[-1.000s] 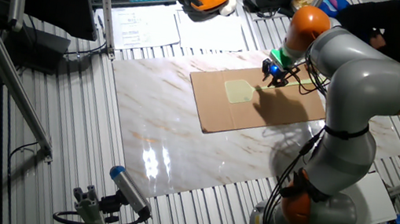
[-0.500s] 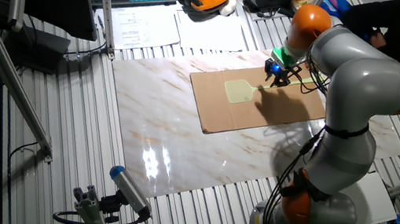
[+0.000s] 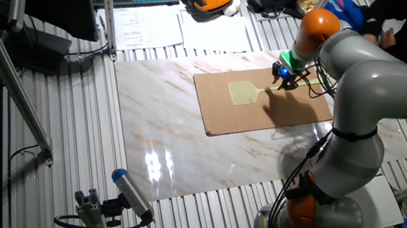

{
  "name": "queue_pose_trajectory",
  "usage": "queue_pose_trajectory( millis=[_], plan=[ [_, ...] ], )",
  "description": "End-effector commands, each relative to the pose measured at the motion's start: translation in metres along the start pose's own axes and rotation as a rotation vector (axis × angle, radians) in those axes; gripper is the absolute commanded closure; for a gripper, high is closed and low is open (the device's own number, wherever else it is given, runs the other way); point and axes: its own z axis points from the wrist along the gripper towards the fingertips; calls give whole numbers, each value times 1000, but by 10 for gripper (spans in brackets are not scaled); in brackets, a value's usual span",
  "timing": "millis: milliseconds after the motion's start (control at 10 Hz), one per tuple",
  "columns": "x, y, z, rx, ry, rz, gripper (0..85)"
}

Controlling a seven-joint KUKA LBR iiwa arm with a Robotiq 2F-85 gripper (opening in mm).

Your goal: Swat with a flyswatter

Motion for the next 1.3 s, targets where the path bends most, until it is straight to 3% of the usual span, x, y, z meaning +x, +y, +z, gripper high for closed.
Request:
queue_pose_trajectory(
  millis=[0, 300, 900, 1200],
  plan=[
    [-2, -2, 1, -3, 0, -4, 510],
    [-3, -3, 1, 11, -4, 28, 510],
    [2, -2, -7, 76, 6, 73, 510],
    [2, -4, -8, 76, -16, 57, 510]
  ],
)
